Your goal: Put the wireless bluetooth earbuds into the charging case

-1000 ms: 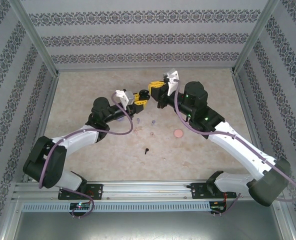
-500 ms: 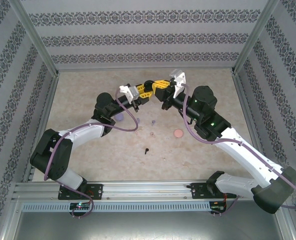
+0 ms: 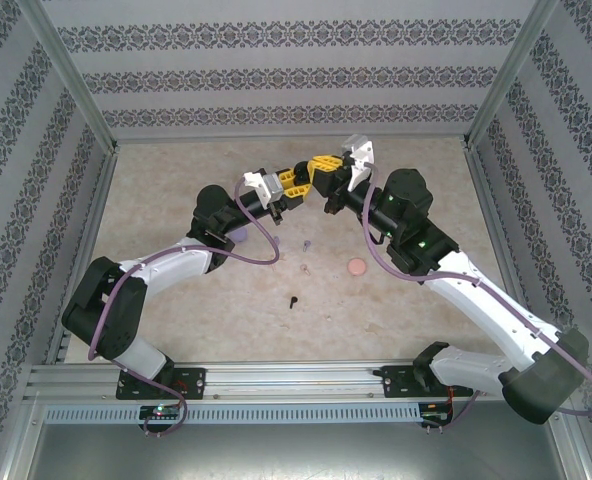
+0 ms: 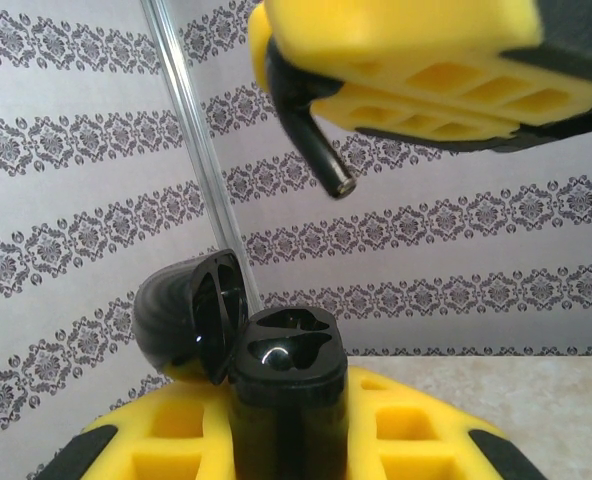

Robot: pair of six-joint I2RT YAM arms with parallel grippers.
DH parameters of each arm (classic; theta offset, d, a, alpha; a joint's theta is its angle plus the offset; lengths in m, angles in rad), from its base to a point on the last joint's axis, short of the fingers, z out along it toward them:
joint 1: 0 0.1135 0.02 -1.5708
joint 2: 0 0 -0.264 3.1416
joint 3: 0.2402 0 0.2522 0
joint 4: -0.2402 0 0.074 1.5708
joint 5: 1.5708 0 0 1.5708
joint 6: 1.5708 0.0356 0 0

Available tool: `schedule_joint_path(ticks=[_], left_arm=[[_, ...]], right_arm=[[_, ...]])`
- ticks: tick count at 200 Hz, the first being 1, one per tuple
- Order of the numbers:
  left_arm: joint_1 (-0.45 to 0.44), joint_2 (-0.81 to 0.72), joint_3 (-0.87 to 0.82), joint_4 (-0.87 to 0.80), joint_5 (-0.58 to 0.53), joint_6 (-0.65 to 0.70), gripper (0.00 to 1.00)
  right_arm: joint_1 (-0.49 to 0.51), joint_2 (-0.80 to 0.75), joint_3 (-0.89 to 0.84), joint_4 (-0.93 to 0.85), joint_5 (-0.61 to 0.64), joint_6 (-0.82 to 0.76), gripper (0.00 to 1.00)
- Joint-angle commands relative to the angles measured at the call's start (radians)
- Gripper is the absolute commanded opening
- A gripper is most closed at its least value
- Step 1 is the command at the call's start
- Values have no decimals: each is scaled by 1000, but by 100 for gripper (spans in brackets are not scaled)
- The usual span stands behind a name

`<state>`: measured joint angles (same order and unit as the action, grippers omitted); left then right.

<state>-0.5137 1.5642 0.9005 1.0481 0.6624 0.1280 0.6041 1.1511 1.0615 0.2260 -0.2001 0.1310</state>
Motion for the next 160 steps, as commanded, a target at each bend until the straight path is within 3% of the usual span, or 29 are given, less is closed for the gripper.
schedule_joint_path(ticks=[1,160], left_arm=[[-17,13,29,66,20,10,0],[-22,14,47,72,20,-8,0]], right_arm=[[-8,10,-17,44,-9,20,9],[-22,40,-41,51,-29,61,6]])
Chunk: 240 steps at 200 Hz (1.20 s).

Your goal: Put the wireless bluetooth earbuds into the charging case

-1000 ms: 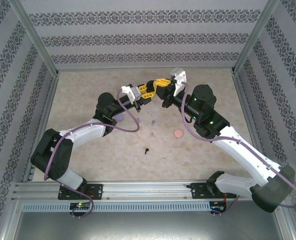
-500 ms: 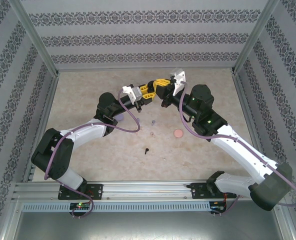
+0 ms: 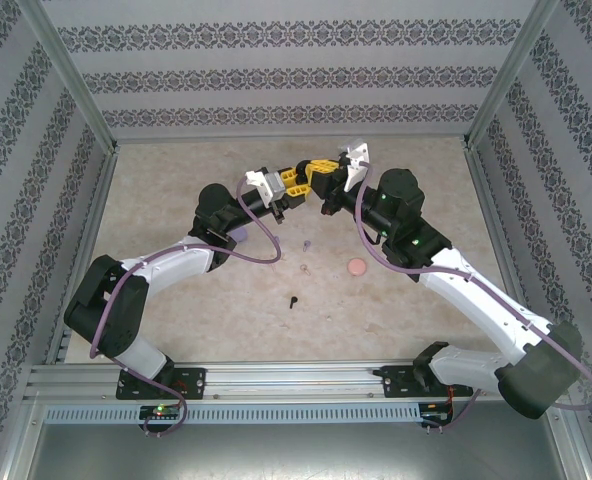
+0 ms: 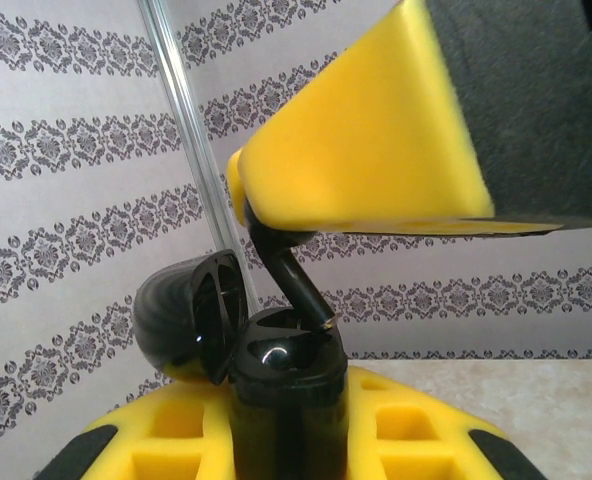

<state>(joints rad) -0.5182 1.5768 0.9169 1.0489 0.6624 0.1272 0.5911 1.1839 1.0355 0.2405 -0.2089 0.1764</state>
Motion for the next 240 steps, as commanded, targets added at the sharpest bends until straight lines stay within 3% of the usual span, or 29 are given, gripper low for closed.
schedule_joint_path(ticks=[1,75,142,240], left_arm=[[-17,3,30,71,20,-8,0],[-19,-10,35,63,19,-9,0],[-19,-21,39,59,1,-12,0],[-17,-16,59,53,-38,-26,0]], right_arm=[[-10,8,-15,36,-20,16,6],[-14,22,-16,26,-40,26,3],[-16,-5,-48,5,5,-15,2],[-1,-26,-78,-33,-27,-109,0]])
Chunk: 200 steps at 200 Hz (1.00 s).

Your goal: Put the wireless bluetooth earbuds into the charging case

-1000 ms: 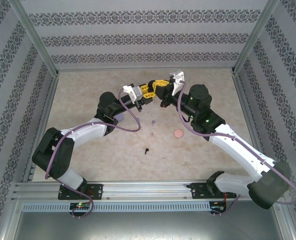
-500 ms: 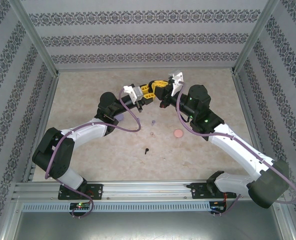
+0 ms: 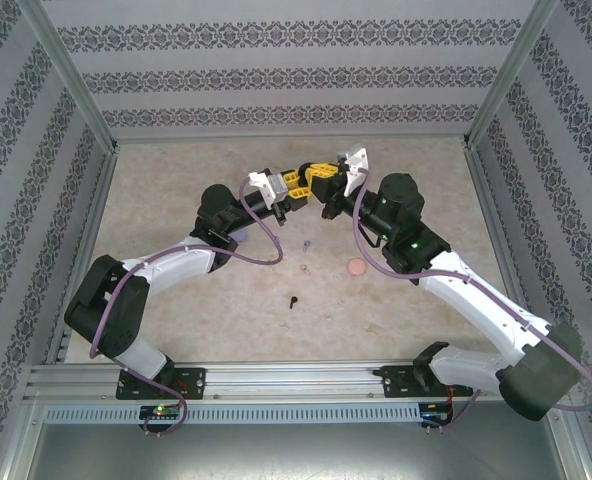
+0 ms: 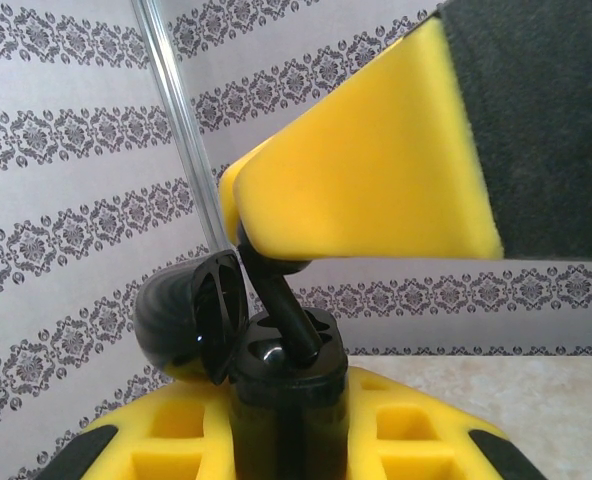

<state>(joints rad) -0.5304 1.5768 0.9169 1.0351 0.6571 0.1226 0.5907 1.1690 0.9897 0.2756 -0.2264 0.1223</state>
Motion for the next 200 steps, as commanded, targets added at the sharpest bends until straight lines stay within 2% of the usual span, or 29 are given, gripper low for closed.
schedule_joint_path(ticks=[1,127,149,200], left_arm=[[-5,-16,59,66,-33,-21,0],[-5,9,86,82,-85,-78,0],[-5,11,88,80,-87,-87,0],[-5,16,86,68,-88,-101,0]], right_arm=[[-1,-11,-33,-68,-9,-55,1],[77,19,-62,-108,56,-116,1],[78,23,-60,-104,68,-112,5],[80,20,-51,-95,101,-91,21]])
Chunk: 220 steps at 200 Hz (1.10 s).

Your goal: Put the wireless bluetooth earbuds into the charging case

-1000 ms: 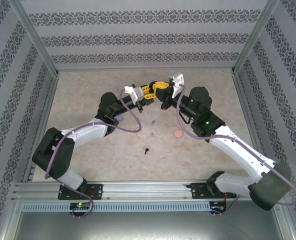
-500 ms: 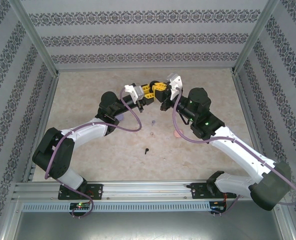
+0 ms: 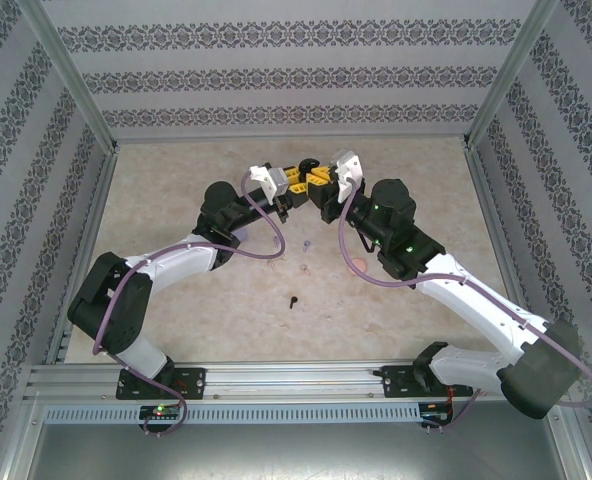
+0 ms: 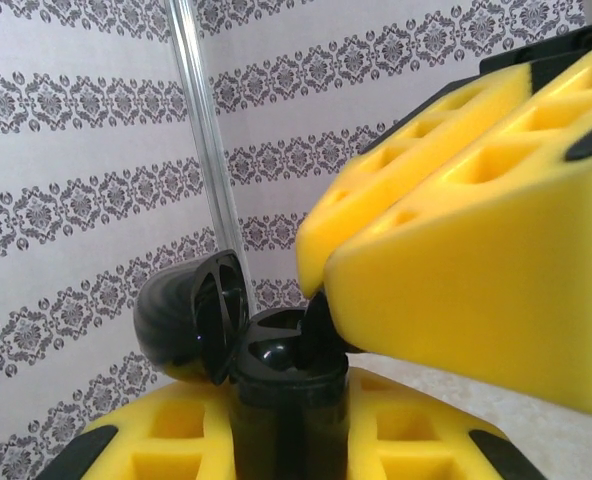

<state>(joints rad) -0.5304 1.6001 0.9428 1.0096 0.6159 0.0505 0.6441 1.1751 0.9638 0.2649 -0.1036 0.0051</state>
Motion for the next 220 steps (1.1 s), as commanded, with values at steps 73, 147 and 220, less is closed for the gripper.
schedule_joint_path(ticks=[73,147,220], left_arm=[[-5,7,54,90,-52,-35,0],[-5,16,44,107,-58,-25,0],[-5,12,35,113,-56,-19,0]], right_arm=[[23,11,7,-124,-59,58,55],[-25,-40,36,-225,-106,159,79],[-145,-141,25,-317,-164,307,86]])
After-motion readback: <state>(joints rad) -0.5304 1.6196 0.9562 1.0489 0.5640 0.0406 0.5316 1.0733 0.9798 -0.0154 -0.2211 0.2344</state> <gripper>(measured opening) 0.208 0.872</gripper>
